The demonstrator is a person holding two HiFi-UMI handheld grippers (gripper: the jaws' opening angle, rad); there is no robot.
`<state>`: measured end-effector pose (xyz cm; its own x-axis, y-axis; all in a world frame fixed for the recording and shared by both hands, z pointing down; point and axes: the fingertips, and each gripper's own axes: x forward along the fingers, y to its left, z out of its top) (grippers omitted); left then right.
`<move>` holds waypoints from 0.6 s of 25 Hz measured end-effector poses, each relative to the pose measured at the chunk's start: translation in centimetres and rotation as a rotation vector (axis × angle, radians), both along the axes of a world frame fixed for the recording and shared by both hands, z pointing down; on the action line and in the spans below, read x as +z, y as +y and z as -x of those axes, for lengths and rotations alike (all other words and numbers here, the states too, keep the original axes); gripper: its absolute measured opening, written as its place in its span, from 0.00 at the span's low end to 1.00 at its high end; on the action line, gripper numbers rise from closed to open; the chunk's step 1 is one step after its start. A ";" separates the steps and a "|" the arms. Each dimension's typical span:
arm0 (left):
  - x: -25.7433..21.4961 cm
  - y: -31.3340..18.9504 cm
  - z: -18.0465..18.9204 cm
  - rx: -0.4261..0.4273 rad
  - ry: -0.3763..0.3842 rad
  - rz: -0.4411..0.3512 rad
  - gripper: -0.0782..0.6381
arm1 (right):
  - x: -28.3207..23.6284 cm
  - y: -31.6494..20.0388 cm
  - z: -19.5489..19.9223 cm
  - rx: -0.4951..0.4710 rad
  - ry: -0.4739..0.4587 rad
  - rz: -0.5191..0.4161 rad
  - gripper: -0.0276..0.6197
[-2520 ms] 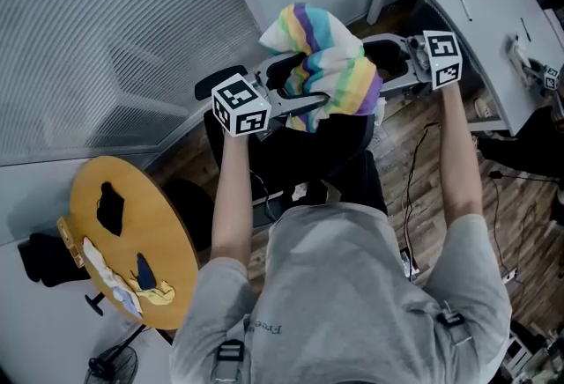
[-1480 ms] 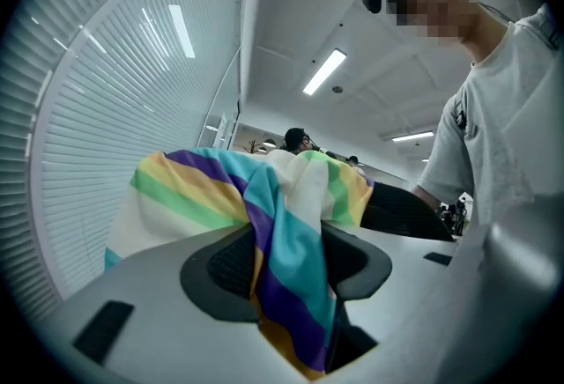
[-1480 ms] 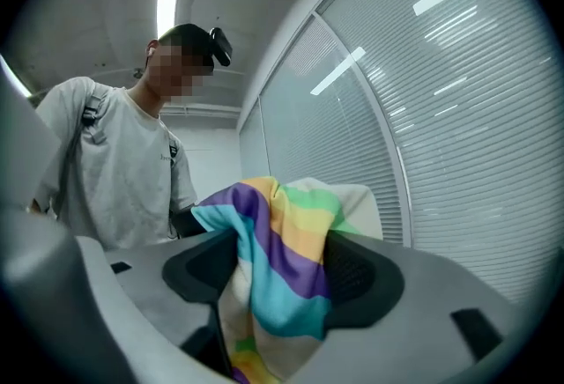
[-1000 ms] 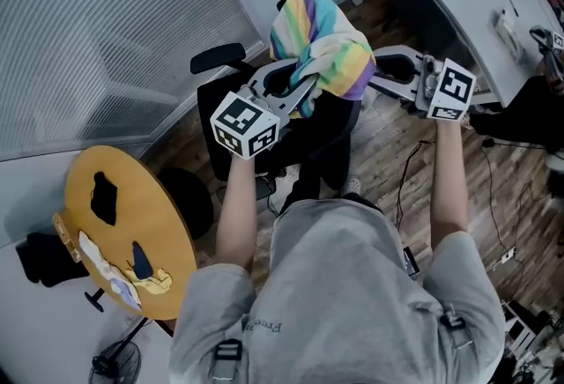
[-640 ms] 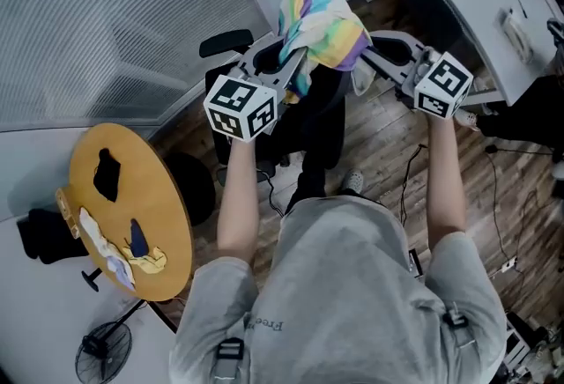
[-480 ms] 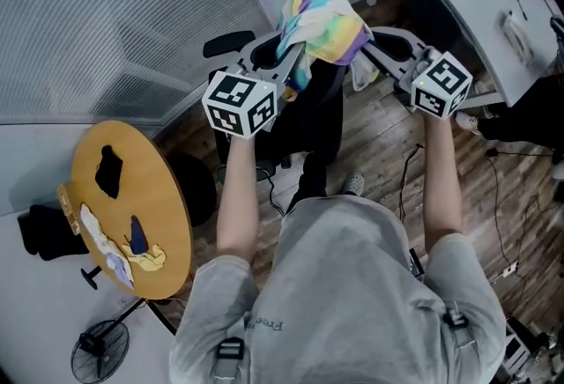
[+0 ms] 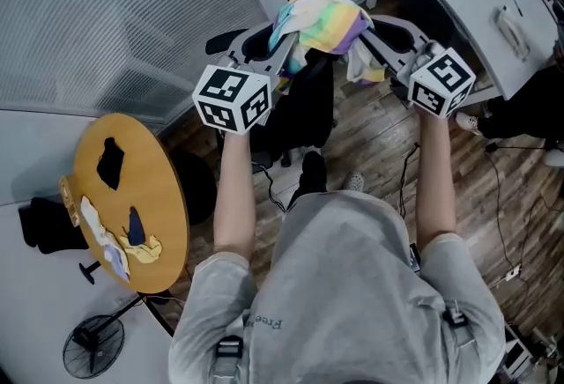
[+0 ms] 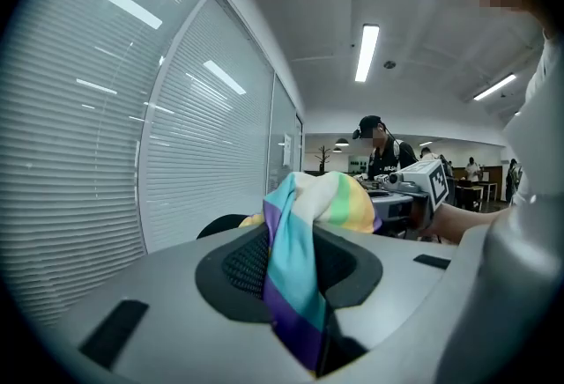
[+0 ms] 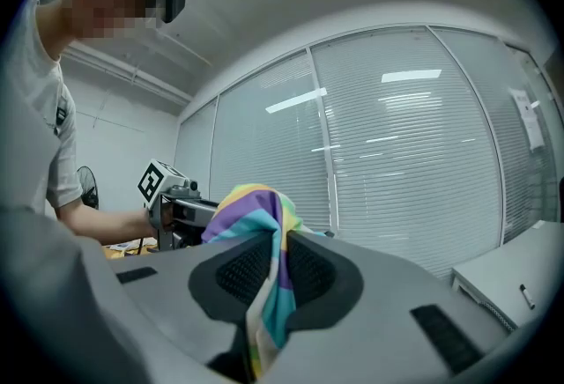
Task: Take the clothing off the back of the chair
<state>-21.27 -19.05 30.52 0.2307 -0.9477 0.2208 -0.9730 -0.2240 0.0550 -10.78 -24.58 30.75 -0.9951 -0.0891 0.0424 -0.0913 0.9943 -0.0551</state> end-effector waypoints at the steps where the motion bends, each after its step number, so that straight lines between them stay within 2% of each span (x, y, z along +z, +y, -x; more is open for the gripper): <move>1: -0.4 0.2 -0.3 -0.002 -0.006 -0.005 0.27 | -0.3 0.2 -0.4 0.005 -0.009 -0.002 0.14; 8: -3.1 2.6 -3.4 -0.008 -0.040 -0.049 0.27 | -2.7 2.4 -3.4 0.034 -0.083 -0.007 0.14; 15: -4.6 5.0 -7.9 0.003 -0.065 -0.082 0.27 | -3.7 4.1 -7.4 0.069 -0.179 0.040 0.14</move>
<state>-13.37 -14.01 25.88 0.2213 -0.9624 0.1573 -0.9732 -0.2282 -0.0268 -3.38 -20.50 27.02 -0.9787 -0.1589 -0.1298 -0.1442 0.9827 -0.1159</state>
